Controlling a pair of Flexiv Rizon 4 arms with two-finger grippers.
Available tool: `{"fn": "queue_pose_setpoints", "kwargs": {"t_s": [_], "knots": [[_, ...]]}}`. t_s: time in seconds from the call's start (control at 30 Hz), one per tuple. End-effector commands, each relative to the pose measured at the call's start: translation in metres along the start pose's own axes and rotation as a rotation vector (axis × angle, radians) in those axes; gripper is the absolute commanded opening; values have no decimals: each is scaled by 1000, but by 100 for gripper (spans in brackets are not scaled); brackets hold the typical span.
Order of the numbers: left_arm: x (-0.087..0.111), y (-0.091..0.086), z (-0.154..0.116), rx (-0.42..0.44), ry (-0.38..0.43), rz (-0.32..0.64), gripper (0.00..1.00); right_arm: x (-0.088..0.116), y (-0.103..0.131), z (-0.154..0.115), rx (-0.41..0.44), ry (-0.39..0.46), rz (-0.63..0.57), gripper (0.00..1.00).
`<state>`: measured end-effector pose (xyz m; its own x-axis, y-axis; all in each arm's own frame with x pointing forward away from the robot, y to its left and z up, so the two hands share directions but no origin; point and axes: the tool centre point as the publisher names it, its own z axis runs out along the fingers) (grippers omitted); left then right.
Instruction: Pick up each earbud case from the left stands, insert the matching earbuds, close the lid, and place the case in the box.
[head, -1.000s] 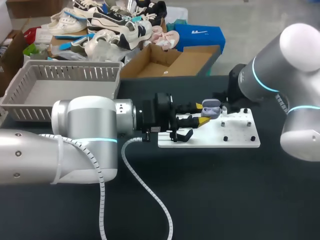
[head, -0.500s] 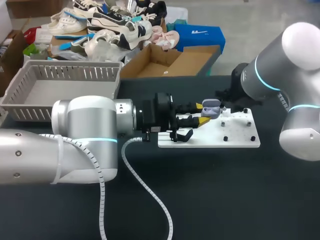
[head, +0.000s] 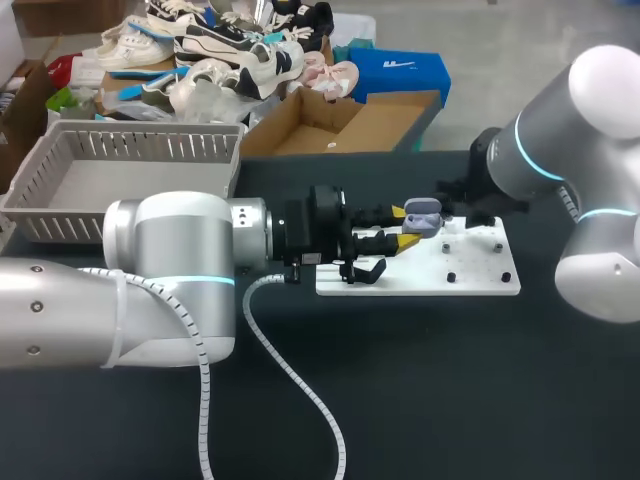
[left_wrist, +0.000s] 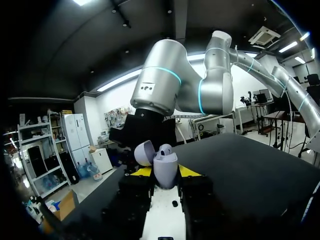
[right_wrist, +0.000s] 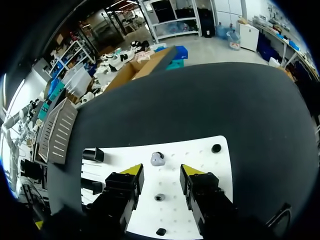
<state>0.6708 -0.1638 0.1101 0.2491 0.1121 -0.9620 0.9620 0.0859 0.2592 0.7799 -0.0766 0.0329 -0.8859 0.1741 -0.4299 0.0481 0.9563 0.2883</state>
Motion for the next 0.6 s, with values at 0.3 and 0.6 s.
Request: {"fn": "queue_pose_setpoints", "kwargs": {"t_s": [0.3, 0.6], "knots": [[0, -1, 1, -7, 0, 1, 0, -7, 4, 14, -15, 13, 41, 42], [0, -1, 1, -7, 0, 1, 0, -10, 5, 17, -27, 31, 80, 44]]}}
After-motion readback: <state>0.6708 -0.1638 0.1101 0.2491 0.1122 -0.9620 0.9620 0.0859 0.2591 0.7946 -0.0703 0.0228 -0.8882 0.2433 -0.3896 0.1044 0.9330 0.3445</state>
